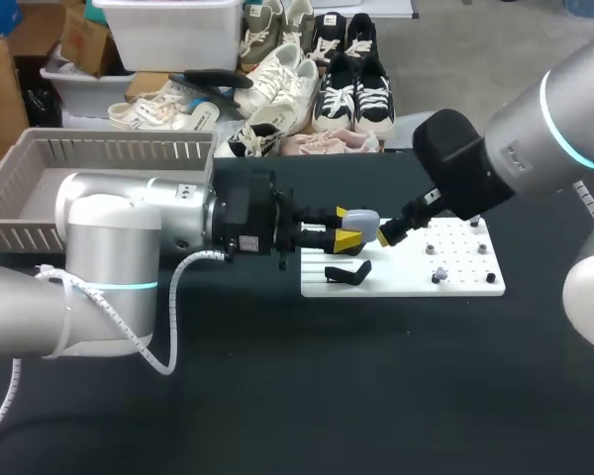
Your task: Pick up each earbud case from the left stands, insert the matching earbuds, close the lid, and place the case in the box.
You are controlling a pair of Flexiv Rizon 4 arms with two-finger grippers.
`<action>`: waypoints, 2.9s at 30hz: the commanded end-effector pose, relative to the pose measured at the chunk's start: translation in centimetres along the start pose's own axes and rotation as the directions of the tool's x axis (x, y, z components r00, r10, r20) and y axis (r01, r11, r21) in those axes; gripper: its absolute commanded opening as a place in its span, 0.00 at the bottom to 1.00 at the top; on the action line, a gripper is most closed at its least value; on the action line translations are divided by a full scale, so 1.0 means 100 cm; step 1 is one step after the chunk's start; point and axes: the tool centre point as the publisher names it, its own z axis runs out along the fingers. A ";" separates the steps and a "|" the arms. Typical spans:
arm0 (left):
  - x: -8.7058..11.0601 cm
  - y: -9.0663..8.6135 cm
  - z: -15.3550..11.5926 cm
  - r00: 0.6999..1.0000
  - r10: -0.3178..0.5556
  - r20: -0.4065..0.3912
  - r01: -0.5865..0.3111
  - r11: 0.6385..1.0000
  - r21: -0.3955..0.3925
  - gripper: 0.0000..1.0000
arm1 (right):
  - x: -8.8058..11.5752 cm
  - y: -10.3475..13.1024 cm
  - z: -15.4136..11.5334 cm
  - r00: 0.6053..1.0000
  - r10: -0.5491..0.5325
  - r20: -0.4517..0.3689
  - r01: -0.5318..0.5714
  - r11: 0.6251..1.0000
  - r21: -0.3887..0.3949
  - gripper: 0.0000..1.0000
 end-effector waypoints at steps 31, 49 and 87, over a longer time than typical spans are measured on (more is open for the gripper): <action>0.001 0.002 0.000 1.000 0.000 0.001 0.000 1.000 0.005 0.00 | -0.013 -0.008 0.029 0.999 0.019 -0.044 -0.016 0.999 0.049 1.00; 0.001 0.002 0.000 1.000 0.000 0.001 0.000 1.000 0.005 0.00 | -0.018 -0.012 0.030 0.999 0.028 -0.038 -0.026 0.998 0.054 1.00; 0.001 0.002 0.000 1.000 0.000 0.001 0.000 1.000 0.005 0.00 | -0.010 -0.105 -0.027 0.977 0.094 -0.191 0.019 0.855 0.519 1.00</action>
